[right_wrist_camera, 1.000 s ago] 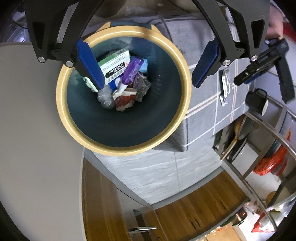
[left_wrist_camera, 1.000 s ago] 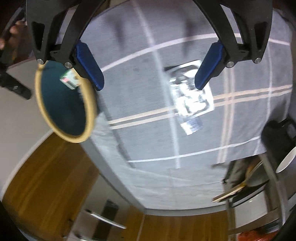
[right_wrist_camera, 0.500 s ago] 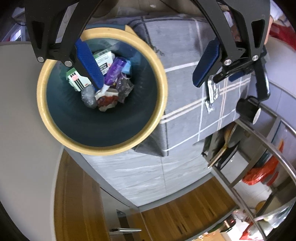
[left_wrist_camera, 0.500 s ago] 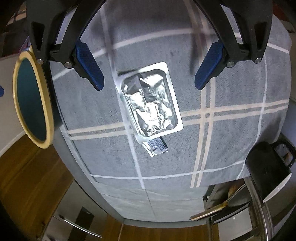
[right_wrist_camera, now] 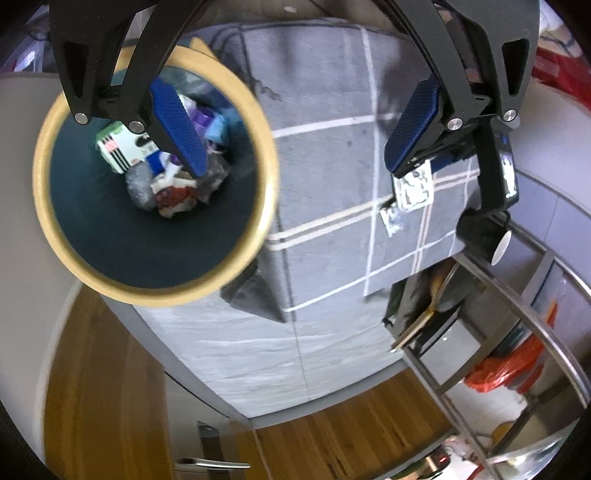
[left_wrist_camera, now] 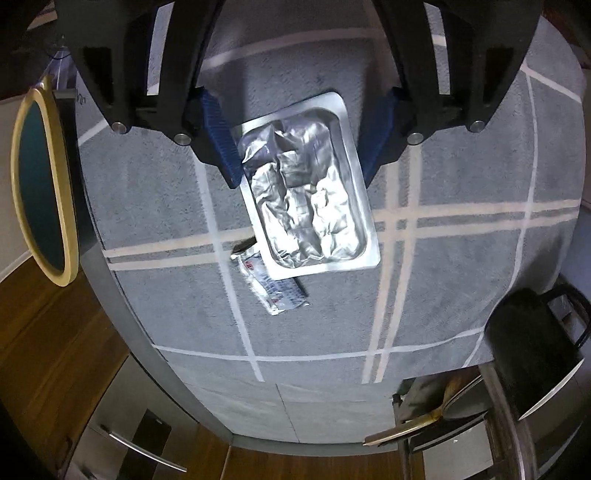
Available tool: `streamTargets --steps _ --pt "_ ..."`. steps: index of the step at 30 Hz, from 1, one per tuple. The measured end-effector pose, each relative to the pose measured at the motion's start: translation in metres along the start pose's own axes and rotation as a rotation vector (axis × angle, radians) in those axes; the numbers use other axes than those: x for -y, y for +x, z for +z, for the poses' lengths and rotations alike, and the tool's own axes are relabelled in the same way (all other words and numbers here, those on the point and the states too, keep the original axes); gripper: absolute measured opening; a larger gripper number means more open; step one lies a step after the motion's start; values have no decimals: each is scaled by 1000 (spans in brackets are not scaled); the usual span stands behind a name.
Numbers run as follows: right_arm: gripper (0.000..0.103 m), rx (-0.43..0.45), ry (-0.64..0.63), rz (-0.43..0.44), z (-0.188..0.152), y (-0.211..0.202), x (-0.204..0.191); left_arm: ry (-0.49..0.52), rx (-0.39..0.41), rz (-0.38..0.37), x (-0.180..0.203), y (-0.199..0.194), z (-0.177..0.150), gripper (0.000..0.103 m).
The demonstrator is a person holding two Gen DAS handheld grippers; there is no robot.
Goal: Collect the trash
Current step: 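Move both open grippers back over the foil pack and sachet, then grasp the silver foil pack with the left gripper while the right grasps the foil sachet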
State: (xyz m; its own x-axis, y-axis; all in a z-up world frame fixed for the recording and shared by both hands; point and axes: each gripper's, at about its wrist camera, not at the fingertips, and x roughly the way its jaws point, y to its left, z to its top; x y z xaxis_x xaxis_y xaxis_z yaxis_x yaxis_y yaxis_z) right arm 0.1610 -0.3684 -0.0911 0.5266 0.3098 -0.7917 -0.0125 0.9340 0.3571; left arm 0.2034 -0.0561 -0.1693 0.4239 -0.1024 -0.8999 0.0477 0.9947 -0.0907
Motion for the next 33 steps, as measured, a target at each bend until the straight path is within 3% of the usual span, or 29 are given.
streamTargets --steps 16,21,28,33 --pt "95 -76 -417 -49 -2 89 -121 -21 -23 52 -70 -21 -25 61" --pt "94 -97 -464 -46 3 119 -139 0 -24 62 -79 -24 -26 62" --pt "86 -128 -488 -60 12 159 -146 2 -13 85 -85 -28 -29 79" --pt "78 -139 -497 -78 19 178 -149 0 -24 95 -88 -25 -27 80"
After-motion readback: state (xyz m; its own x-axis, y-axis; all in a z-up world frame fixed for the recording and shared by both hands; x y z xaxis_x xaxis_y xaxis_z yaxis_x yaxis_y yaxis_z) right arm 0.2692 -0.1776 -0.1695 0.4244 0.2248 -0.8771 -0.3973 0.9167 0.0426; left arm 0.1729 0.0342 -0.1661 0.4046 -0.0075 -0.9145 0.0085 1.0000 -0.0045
